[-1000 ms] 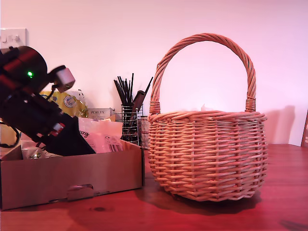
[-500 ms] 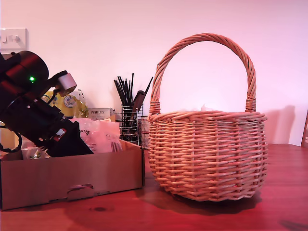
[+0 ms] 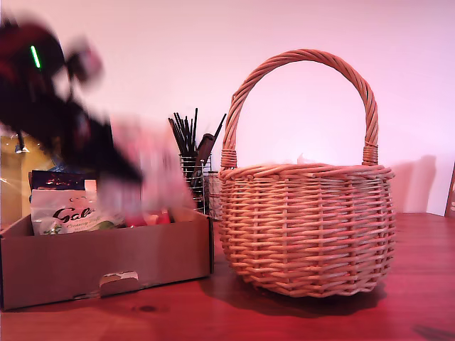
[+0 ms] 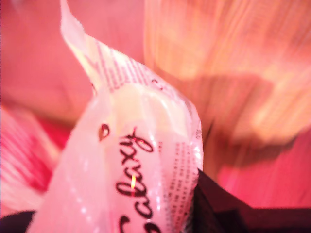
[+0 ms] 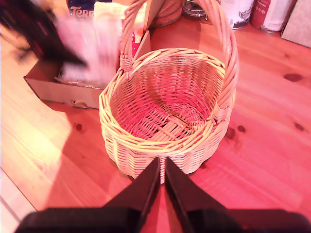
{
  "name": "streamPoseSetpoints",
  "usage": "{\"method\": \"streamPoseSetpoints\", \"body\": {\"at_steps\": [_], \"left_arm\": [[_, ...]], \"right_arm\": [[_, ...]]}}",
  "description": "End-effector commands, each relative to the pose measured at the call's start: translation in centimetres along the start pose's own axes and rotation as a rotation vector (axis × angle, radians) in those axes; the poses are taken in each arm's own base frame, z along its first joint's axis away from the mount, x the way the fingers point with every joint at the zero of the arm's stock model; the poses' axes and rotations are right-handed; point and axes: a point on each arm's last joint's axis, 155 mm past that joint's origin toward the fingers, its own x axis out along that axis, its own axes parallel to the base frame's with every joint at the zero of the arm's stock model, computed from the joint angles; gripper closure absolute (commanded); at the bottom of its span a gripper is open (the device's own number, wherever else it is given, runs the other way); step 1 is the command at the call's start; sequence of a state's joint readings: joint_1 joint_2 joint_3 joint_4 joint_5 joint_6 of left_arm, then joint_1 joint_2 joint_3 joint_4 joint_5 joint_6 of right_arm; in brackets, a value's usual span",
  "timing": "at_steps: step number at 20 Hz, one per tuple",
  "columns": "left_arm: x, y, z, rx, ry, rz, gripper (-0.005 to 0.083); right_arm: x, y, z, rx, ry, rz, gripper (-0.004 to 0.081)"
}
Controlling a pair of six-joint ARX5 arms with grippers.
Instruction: Move the bags of Easter eggs from the cardboard box on the left into the woven basket on the right side.
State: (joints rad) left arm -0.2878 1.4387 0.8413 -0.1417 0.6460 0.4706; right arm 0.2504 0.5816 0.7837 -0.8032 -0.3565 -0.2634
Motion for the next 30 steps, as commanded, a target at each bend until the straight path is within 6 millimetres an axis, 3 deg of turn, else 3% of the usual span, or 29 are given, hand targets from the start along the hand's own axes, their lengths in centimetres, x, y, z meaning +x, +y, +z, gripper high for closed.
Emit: {"method": "streamPoseSetpoints", "body": {"at_steps": [1, 3, 6, 10, 12, 17, 21, 23, 25, 28, 30], "left_arm": [[-1.2, -1.0, 1.9, 0.033, -0.038, -0.005, 0.0753], [-2.8, -2.8, 3.9, 0.075, -0.087, -0.028, 0.0753], [-3.5, -7.3, 6.4, 0.107, -0.153, -0.141, 0.0753], [-1.4, -13.5, 8.0, 0.211, -0.182, -0.279, 0.0772], [0.4, -14.9, 9.4, 0.268, -0.222, -0.263, 0.0772], [5.9, -14.4, 11.4, 0.36, -0.302, -0.092, 0.0772], [9.7, -12.1, 10.7, 0.395, -0.302, 0.061, 0.0769], [10.4, -11.6, 9.9, 0.388, -0.274, 0.083, 0.076], [10.4, -11.4, 9.9, 0.385, -0.267, 0.1, 0.0659], [10.2, -11.0, 10.7, 0.383, -0.292, 0.13, 0.0376], [10.2, -11.5, 10.8, 0.387, -0.298, 0.111, 0.0348]], "right_arm": [[-0.4, 0.0, 0.8, -0.019, -0.024, -0.003, 0.0783], [-0.4, 0.0, 0.8, -0.019, -0.023, -0.002, 0.0783], [-0.4, 0.0, 0.8, -0.018, -0.023, -0.002, 0.0783], [-0.4, 0.1, 0.8, -0.018, -0.022, -0.002, 0.0783], [-0.4, 0.1, 0.7, -0.016, -0.018, -0.001, 0.0783], [-0.4, 0.3, 0.0, -0.007, 0.008, 0.006, 0.0783], [-0.4, 0.2, 0.1, -0.013, 0.002, 0.005, 0.0783], [-0.4, 0.2, 0.1, -0.018, 0.002, 0.005, 0.0783], [-0.4, 0.3, 0.1, -0.02, 0.002, 0.005, 0.0783], [-0.4, 0.3, 0.1, -0.02, 0.002, 0.005, 0.0783], [-0.4, 0.3, 0.1, -0.02, 0.002, 0.005, 0.0783]]}}
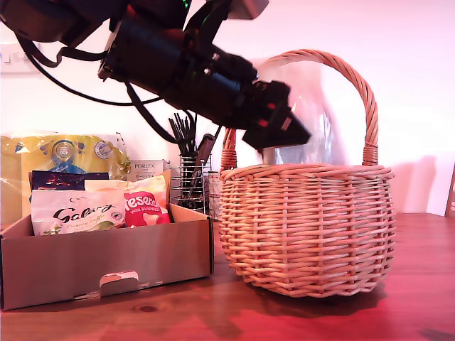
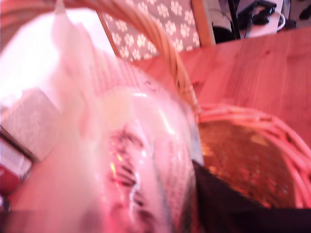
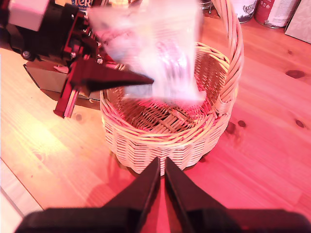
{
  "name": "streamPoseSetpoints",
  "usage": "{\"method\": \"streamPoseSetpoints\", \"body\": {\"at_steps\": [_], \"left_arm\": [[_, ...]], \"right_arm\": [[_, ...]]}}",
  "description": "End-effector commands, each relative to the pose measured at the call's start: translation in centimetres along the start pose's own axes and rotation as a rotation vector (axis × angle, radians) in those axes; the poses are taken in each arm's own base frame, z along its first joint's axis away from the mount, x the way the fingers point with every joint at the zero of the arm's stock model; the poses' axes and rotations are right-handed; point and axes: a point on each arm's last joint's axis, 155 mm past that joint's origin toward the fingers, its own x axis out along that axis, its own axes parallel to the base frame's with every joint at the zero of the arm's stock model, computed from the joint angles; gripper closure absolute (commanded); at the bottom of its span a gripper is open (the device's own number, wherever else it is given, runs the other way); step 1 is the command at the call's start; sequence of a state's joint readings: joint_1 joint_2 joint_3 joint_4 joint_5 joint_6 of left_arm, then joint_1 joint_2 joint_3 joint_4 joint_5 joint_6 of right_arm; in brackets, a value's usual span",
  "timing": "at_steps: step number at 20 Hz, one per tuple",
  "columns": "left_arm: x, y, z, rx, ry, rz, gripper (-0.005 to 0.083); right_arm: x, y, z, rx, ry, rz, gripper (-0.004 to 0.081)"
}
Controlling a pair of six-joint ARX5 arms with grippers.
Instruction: Move the bags of Easter eggs from the cardboard box on the left into the woven basket on the right side.
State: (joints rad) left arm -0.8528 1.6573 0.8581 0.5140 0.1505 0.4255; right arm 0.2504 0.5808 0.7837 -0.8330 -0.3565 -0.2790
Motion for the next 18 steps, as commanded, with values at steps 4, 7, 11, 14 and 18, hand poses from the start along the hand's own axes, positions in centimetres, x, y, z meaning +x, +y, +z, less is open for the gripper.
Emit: {"method": "streamPoseSetpoints", "body": {"at_steps": [4, 7, 11, 14, 18], "left_arm": [[0.0, -0.6, 1.6, -0.001, -0.038, -0.012, 0.0349], [0.0, -0.5, 2.4, -0.004, -0.052, -0.009, 0.0349], [-1.6, 0.1, 4.1, -0.015, -0.062, -0.001, 0.0564], [-4.5, 0.2, 4.9, -0.065, -0.012, -0.021, 0.0793], [-9.9, 1.9, 2.5, -0.124, 0.148, -0.004, 0.0793]], "right_arm": [[-0.4, 0.1, 0.8, -0.014, -0.023, -0.002, 0.0783], [-0.4, 0.1, 0.8, -0.014, -0.023, -0.002, 0.0783], [-0.4, 0.1, 0.8, -0.016, -0.023, -0.002, 0.0783], [-0.4, 0.1, 0.8, -0.02, -0.023, -0.002, 0.0783], [-0.4, 0.1, 0.8, -0.022, -0.023, -0.001, 0.0783]]}}
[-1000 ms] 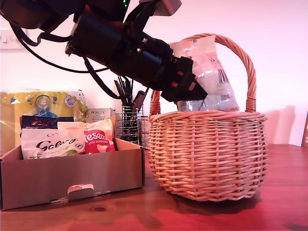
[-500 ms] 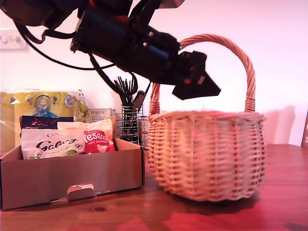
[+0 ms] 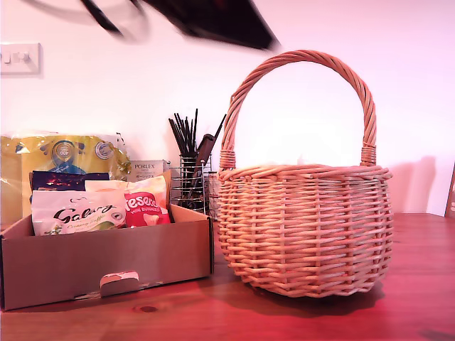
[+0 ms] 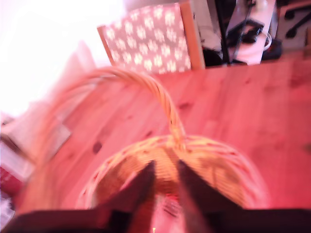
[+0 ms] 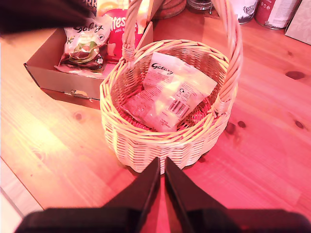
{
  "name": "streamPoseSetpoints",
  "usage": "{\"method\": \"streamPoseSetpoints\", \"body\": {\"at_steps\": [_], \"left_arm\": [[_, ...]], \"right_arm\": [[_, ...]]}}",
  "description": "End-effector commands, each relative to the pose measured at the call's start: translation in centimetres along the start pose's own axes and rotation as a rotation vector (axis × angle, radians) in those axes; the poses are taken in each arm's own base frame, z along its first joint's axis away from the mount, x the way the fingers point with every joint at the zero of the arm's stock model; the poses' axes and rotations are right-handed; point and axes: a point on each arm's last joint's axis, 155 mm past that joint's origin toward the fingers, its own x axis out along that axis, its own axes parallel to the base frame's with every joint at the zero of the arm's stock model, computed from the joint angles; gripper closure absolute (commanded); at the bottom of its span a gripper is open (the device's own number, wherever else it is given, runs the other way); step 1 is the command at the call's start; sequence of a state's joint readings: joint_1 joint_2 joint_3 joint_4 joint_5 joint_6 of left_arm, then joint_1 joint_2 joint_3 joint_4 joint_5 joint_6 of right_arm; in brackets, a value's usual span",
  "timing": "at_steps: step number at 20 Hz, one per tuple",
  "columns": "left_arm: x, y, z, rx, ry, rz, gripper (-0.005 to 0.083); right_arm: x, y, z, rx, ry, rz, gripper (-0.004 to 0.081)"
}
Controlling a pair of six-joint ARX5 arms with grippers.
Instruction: Move the bags of Easter eggs from the cardboard box on the left into the woven basket on the right side.
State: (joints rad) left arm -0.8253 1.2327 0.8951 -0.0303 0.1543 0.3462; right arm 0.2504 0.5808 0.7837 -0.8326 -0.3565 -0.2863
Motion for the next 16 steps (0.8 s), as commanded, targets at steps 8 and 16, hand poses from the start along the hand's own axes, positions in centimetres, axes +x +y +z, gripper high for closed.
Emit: {"method": "streamPoseSetpoints", "body": {"at_steps": [8, 16], "left_arm": [[-7.4, 10.9, -8.9, -0.049, 0.2, 0.194, 0.0794], [-8.7, 15.8, -15.8, 0.083, 0.324, 0.187, 0.077]], "right_arm": [[-0.4, 0.3, 0.9, -0.018, -0.026, 0.009, 0.0783], [-0.4, 0.4, 0.9, -0.019, -0.029, 0.016, 0.0783]]}}
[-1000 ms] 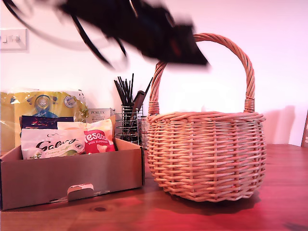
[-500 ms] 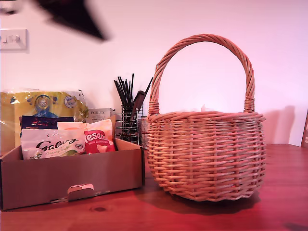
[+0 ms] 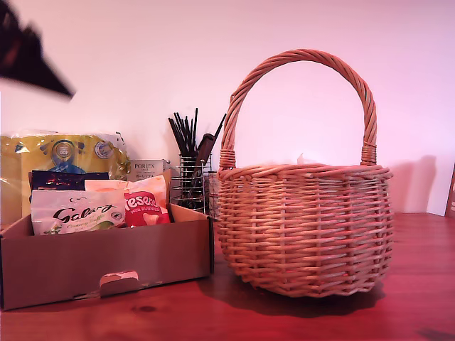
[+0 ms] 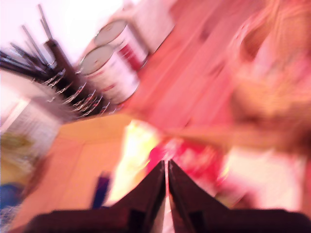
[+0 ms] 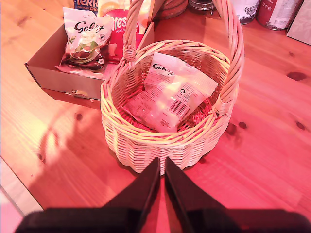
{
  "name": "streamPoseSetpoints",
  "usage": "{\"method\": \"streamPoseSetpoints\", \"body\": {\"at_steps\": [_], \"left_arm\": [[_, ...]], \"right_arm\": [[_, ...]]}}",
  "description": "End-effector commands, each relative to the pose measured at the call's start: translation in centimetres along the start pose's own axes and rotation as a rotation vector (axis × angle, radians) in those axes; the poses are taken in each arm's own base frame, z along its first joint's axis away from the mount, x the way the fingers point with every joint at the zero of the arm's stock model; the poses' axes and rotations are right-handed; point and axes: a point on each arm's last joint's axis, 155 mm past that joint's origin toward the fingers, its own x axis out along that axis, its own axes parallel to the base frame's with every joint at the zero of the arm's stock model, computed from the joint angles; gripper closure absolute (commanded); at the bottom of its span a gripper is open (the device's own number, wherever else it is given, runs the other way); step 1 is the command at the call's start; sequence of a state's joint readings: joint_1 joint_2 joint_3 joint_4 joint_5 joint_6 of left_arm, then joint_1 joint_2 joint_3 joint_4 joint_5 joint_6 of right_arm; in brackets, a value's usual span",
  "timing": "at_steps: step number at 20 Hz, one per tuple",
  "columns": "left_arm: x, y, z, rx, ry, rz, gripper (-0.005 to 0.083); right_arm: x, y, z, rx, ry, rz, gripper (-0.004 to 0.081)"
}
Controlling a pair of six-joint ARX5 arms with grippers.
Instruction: Move the bags of Easter eggs from the cardboard box on the left into the woven basket on the right side.
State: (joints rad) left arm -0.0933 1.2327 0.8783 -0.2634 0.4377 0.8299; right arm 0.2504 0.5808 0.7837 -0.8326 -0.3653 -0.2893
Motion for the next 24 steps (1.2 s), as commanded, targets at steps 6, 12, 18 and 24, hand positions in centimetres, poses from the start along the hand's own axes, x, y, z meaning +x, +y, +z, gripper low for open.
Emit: {"method": "streamPoseSetpoints", "body": {"at_steps": [6, 12, 18, 24], "left_arm": [[4.8, -0.8, -4.5, -0.046, 0.16, -0.119, 0.0312], [6.9, 0.7, -5.3, -0.109, 0.303, -0.234, 0.0314], [8.4, -0.8, -7.6, -0.256, 0.46, -0.385, 0.0314], [9.0, -2.9, -10.2, -0.26, 0.543, -0.462, 0.0334]], "right_arm": [[-0.4, 1.0, 1.0, -0.027, -0.033, 0.043, 0.0783], [-0.4, 1.0, 1.0, -0.027, -0.031, 0.043, 0.0783], [-0.4, 1.1, 1.0, -0.026, -0.03, 0.044, 0.0783], [-0.4, 1.0, 1.0, -0.027, -0.031, 0.043, 0.0783]]}}
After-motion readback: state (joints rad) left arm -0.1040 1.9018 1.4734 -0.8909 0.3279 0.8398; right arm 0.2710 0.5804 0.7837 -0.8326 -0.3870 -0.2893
